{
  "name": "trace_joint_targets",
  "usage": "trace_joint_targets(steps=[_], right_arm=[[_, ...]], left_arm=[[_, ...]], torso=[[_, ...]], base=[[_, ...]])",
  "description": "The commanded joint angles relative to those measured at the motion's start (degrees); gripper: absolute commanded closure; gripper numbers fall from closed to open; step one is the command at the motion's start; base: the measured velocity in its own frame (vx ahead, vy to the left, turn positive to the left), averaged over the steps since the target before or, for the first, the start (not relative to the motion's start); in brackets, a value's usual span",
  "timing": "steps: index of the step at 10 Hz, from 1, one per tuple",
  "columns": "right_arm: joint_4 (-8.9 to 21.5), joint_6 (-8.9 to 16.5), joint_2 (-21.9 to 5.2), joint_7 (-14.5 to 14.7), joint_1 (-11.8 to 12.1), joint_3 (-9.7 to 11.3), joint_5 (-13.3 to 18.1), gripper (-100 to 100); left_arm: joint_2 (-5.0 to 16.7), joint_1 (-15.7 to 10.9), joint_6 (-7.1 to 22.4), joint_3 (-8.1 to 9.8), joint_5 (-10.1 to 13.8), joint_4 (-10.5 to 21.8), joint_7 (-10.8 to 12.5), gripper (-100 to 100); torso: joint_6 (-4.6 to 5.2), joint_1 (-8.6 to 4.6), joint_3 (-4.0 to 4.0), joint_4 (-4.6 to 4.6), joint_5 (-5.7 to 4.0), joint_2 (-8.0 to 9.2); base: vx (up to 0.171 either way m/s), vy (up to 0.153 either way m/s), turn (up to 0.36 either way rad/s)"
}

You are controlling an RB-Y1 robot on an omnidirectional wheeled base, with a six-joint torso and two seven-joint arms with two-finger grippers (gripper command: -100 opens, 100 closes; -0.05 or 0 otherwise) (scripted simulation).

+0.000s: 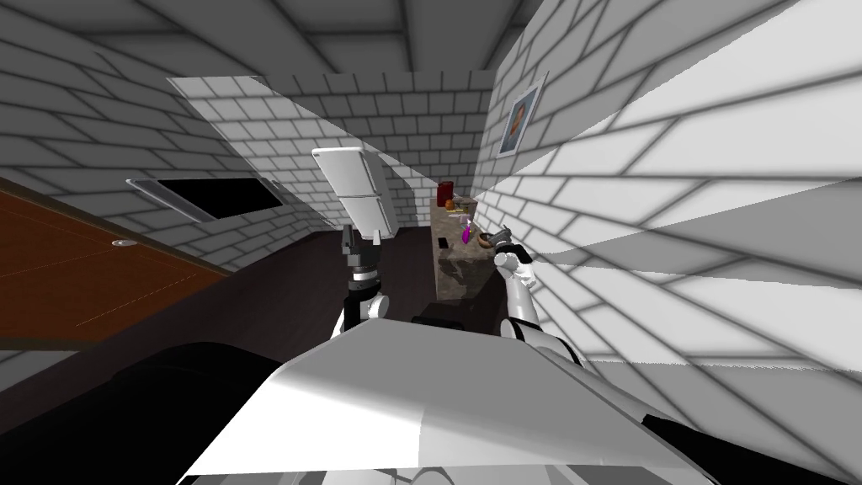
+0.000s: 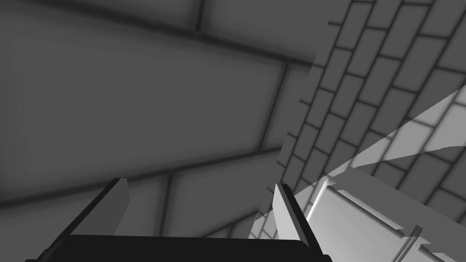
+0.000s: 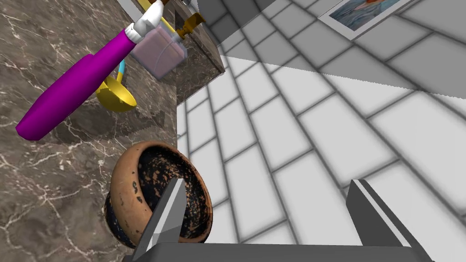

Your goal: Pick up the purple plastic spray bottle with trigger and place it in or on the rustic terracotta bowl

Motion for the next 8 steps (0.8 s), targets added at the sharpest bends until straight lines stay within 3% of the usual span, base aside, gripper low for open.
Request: trace_joint_targets(steps=[1, 2, 3, 4, 5, 6, 7, 8], right_arm=[[1.9, 1.3, 0.2, -1.2, -1.2, -0.6, -0.1, -100], [4.0, 3.5, 0.3, -3.4, -3.5, -1.6, -0.7, -100], [4.9, 3.5, 0.3, -3.4, -3.6, -1.6, -0.7, -100], [7.2, 5.7, 0.4, -5.6, -5.8, -2.6, -1.2, -100], [7.7, 5.7, 0.4, -5.6, -5.8, -2.6, -1.2, -100], [9.8, 7.8, 0.5, -7.8, -7.9, -3.6, -1.6, -100], [10.5, 7.8, 0.5, -7.8, -7.9, -3.6, -1.6, -100], [12.9, 9.7, 0.6, -10.1, -10.0, -4.6, -2.1, -100]], left_arm=[[0.0, 0.0, 0.0, 0.00, 0.0, 0.0, 0.0, 0], [0.0, 0.0, 0.0, 0.00, 0.0, 0.0, 0.0, 0], [0.0, 0.0, 0.0, 0.00, 0.0, 0.0, 0.0, 0], [0.0, 0.0, 0.0, 0.00, 0.0, 0.0, 0.0, 0], [0.0, 0.0, 0.0, 0.00, 0.0, 0.0, 0.0, 0], [0.0, 0.0, 0.0, 0.00, 0.0, 0.0, 0.0, 0], [0.0, 0.0, 0.0, 0.00, 0.0, 0.0, 0.0, 0], [0.0, 0.0, 0.0, 0.00, 0.0, 0.0, 0.0, 0]], torso=[[0.00, 0.00, 0.00, 0.00, 0.00, 0.00], [-0.02, -0.03, -0.01, -0.01, -0.01, -0.01], [-0.01, 0.00, -0.04, -0.01, 0.00, -0.08], [-0.01, -0.04, -0.04, -0.02, -0.01, -0.07], [0.00, -0.07, -0.04, -0.02, -0.01, -0.08], [-0.01, -0.11, -0.05, -0.02, -0.02, -0.08], [-0.01, -0.08, -0.09, -0.03, -0.02, -0.15], [-0.01, -0.11, -0.09, -0.04, -0.02, -0.14]], base=[[0.021, 0.050, -0.030], [0.039, 0.058, -0.056], [0.035, 0.048, -0.036], [0.035, 0.038, -0.072], [0.036, 0.031, -0.027], [0.060, 0.040, -0.053], [0.053, 0.032, -0.039], [0.060, 0.030, -0.061]])
